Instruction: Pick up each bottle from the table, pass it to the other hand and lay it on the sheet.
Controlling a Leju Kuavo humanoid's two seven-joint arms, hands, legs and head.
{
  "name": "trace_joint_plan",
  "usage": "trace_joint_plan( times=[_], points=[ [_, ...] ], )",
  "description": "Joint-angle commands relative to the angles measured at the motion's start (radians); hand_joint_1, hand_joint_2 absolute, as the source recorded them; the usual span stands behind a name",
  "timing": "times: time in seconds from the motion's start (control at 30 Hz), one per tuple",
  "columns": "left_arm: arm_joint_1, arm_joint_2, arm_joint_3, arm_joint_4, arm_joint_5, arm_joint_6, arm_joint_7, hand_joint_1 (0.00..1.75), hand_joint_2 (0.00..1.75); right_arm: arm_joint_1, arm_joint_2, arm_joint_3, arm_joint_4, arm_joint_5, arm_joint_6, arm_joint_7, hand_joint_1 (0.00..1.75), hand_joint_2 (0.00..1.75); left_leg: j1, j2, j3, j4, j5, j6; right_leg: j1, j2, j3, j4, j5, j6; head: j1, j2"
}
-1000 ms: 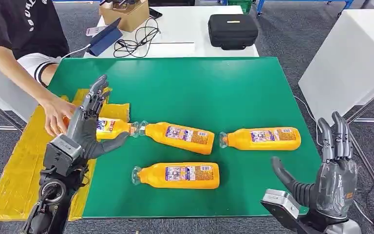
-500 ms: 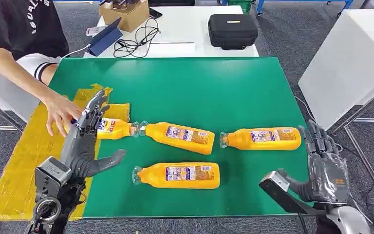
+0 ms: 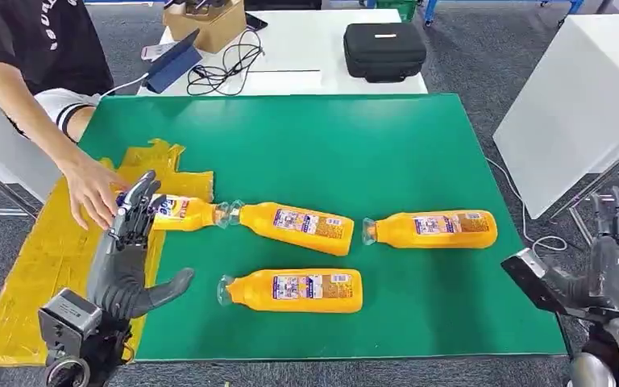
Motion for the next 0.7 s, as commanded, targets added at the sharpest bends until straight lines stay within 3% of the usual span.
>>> trace_joint_plan(
  times=[0.03,0.23,0.43,0.7],
  points=[
    [0.002,0.06,-0.023,0.058,0.021,0.007,-0.01,0.0,1.75,-0.243,-0.03,0.098,0.311,0.025,-0.024,0.0,0.0,1.75,0.0,0.006,0.004,-0.001,-0.001,-0.001,0.0,0.005,0.003,-0.002,0.001,0.001,0.0,0.0],
    [-0.004,0.071,-0.039,0.068,0.023,0.014,-0.009,0.0,1.75,-0.318,-0.034,0.177,0.365,-0.013,-0.016,-0.008,0.0,1.75,0.0,0.004,0.004,-0.001,-0.001,-0.001,0.0,0.003,0.003,-0.002,0.001,0.001,0.0,0.0],
    [0.002,0.085,-0.044,0.073,0.041,0.039,-0.019,0.0,1.75,-0.534,0.008,0.375,0.508,-0.067,-0.015,-0.049,0.0,1.75,0.0,0.011,0.004,-0.001,-0.001,-0.001,0.0,0.009,0.001,0.0,0.002,0.001,0.0,0.0],
    [0.006,0.079,-0.039,0.08,0.041,0.045,-0.02,0.0,1.75,-0.557,0.013,0.446,0.491,-0.167,0.023,-0.086,0.0,1.75,0.0,0.004,0.003,-0.001,0.0,-0.001,0.0,0.003,0.002,0.0,0.001,0.001,0.0,0.0]
  ],
)
